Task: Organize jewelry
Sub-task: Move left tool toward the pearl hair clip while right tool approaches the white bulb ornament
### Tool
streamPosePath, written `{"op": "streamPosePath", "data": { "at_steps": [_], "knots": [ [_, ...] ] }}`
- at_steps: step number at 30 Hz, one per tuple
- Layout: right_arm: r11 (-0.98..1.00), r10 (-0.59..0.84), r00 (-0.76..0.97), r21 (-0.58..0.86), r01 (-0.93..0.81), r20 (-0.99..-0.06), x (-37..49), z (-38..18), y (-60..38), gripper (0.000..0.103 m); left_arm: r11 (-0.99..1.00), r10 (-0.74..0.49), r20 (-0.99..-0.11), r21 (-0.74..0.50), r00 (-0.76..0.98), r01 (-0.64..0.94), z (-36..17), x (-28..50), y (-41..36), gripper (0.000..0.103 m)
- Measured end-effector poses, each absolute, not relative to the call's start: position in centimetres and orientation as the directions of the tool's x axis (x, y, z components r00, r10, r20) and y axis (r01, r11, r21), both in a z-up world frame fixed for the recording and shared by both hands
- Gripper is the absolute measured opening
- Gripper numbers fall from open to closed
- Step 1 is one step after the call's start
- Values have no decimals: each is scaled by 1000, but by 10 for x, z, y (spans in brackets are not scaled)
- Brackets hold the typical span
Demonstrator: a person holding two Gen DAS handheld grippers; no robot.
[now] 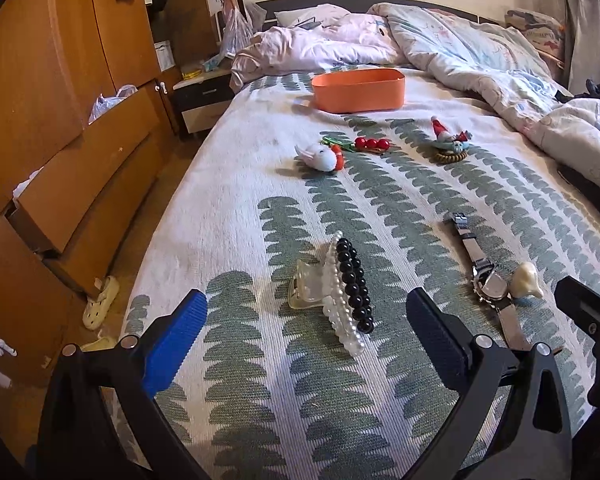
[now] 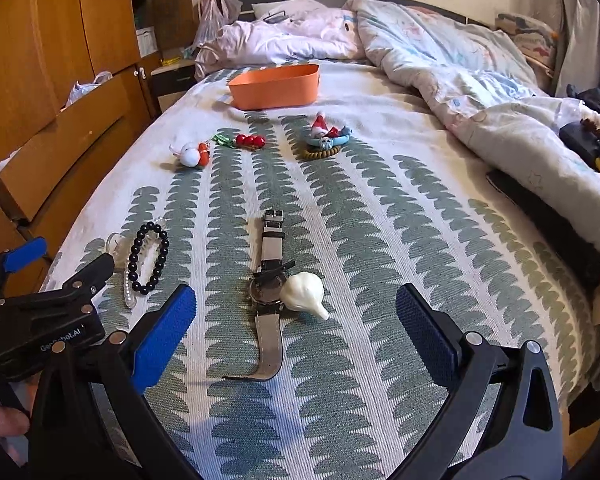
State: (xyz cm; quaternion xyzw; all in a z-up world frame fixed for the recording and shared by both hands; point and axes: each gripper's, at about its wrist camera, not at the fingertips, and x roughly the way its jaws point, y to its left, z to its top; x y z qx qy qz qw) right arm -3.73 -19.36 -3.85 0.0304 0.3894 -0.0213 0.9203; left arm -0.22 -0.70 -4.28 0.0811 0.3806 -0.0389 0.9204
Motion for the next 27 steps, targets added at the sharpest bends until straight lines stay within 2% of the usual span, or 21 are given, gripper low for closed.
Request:
{"op": "streamPosePath", "data": {
  "at_steps": [27],
  "knots": [
    [998,-37,652,11,69,-757,-23,-55,-191,99,983,35,-707,152,706,104,-54,2,-13,99]
  ]
}}
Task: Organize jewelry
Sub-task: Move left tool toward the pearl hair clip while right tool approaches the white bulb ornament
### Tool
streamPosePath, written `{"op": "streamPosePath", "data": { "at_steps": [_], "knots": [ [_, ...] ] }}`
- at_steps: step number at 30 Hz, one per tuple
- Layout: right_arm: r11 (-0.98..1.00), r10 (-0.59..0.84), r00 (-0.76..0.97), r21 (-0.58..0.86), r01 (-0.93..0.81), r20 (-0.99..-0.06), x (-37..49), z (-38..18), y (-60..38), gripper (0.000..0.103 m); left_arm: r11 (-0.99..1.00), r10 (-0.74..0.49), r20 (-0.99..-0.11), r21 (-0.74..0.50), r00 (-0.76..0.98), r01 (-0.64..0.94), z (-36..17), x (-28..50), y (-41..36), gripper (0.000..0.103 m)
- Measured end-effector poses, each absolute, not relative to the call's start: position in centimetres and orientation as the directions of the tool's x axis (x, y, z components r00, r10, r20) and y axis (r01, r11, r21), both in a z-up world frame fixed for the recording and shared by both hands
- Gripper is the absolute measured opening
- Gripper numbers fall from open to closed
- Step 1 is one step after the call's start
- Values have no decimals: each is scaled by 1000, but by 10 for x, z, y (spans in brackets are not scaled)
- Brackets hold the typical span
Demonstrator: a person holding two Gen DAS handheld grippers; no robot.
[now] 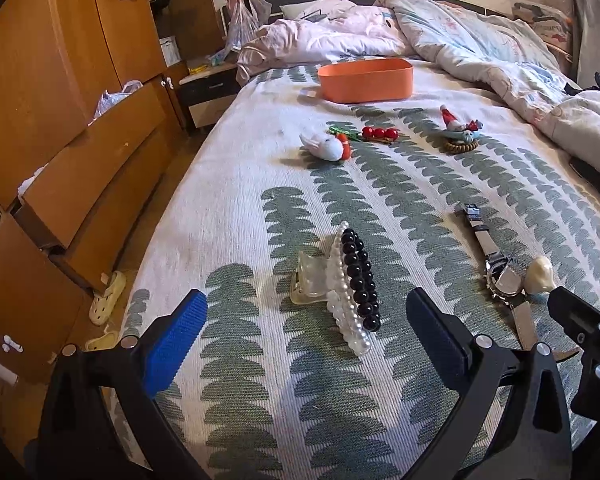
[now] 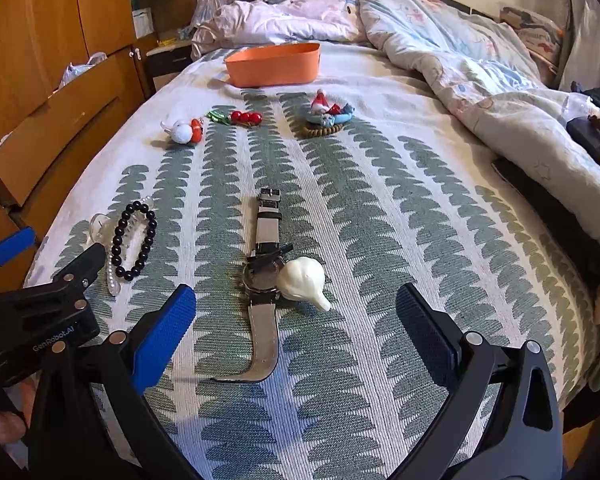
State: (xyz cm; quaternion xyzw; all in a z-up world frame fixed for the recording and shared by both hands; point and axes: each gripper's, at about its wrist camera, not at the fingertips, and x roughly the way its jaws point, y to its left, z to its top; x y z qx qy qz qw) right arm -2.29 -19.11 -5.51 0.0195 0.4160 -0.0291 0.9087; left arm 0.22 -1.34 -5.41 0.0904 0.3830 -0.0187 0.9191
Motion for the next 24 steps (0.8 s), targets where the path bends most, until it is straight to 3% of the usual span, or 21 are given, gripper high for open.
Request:
{"op": "streamPosePath", "data": {
  "at_steps": [24],
  "knots": [
    [997,-40,655,15,78,-754,-11,-62,-194,99,987,41,-720,138,693,85,-60,19,-13,99]
  ]
}}
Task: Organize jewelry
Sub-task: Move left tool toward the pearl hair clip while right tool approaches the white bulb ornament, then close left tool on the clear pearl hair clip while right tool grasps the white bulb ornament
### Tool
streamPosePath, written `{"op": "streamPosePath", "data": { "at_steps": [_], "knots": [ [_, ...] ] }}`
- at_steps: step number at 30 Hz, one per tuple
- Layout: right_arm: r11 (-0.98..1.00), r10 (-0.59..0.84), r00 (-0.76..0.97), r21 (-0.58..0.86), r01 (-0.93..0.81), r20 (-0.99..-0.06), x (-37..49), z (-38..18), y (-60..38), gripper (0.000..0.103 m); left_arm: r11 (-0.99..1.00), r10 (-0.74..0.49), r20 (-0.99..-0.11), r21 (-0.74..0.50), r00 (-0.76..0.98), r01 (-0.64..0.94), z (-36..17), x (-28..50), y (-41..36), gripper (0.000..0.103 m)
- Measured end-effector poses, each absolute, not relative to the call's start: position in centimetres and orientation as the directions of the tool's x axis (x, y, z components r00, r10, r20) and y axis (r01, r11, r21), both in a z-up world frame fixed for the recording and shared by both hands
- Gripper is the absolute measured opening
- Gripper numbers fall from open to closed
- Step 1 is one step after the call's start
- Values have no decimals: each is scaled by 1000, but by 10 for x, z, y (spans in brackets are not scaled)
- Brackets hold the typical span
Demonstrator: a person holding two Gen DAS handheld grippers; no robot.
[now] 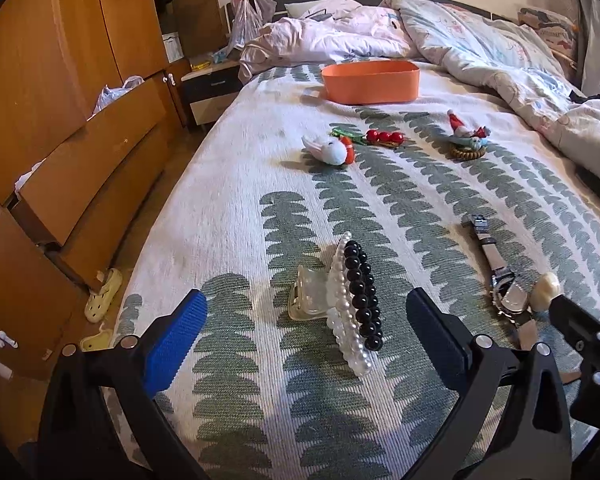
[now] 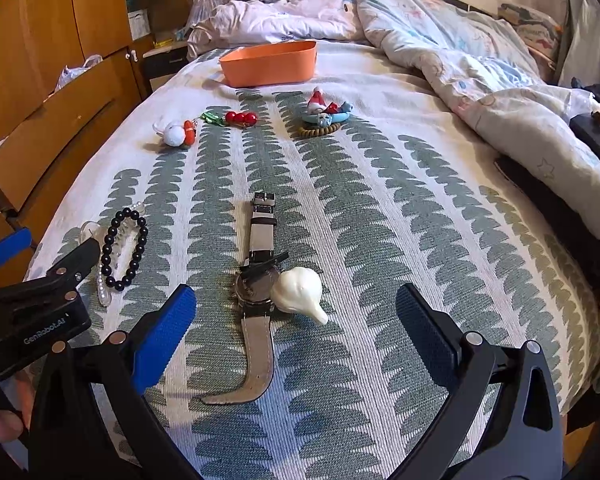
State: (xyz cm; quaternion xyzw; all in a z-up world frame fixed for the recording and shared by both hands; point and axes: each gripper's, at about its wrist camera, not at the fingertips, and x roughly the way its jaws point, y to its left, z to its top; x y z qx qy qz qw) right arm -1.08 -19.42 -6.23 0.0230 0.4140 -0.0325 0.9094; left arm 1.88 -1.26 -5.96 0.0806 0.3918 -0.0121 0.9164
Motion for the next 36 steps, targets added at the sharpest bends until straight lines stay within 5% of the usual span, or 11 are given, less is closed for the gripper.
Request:
{"op": "streamPosePath", "data": {
  "at_steps": [6,27,36],
  "knots": [
    [996,-32,646,28,82,-763,-1,-67,-198,99,986,67,-734,152,675,67,-70,31,-12,99],
    [993,-47,551,20,115,-833,28,-101,-203,73,981,96,-792,177,603,76,-97,56,-19,99],
    [994,-42,547,22,110,-836,29,-102,-201,61,980,81,-809,172,582,102,-103,61,-22,78]
  ]
}}
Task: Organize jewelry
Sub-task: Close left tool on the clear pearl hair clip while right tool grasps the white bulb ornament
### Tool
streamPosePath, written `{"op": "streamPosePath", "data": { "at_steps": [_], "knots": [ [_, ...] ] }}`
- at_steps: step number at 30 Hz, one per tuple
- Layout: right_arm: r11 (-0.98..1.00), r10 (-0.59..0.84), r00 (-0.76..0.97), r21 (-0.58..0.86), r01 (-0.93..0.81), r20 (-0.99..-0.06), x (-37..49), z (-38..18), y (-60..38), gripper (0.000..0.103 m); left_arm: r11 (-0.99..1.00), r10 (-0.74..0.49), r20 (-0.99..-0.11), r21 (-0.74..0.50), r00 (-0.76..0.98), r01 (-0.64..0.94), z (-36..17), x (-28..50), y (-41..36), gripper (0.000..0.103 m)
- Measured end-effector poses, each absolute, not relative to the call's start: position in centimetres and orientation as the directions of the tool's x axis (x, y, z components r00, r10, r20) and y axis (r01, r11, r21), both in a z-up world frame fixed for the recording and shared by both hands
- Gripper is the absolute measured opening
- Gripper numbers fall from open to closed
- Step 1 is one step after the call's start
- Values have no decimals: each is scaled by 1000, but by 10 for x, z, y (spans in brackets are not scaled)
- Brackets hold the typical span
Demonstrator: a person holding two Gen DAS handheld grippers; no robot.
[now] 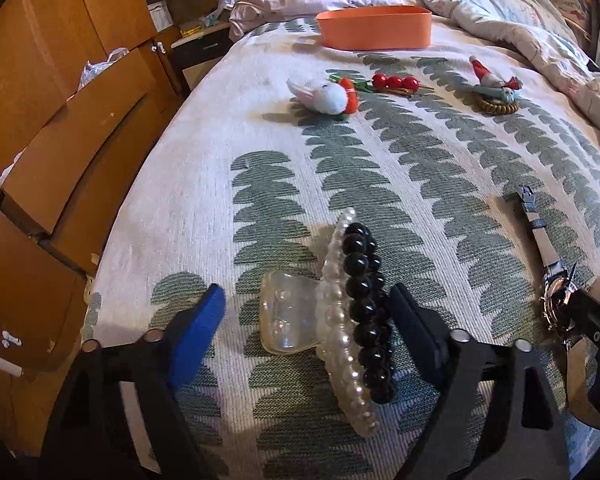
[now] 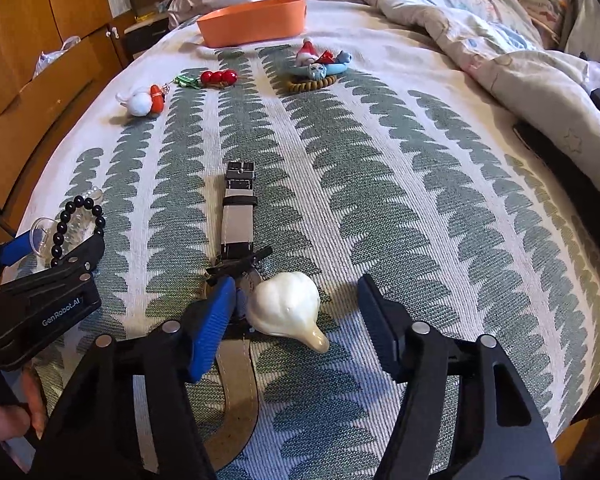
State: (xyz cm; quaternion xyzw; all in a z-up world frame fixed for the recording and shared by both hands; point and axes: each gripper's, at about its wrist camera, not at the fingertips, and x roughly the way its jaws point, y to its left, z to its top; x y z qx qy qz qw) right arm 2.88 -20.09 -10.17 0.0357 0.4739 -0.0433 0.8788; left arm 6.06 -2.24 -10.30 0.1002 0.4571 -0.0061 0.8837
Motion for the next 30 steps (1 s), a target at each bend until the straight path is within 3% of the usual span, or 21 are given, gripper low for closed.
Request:
{"op": "streamPosePath", "data": {
  "at_steps": [12,30],
  "knots": [
    [991,16,542,87,106,-840,25,-99,-206,35,981,37,-814,141,579,136,-102,59,-26,53],
    [988,31,609,117,102,-793,13,-76,-211,35,989,2,-789,91,614,113,-84,52,-12,42]
  ]
}}
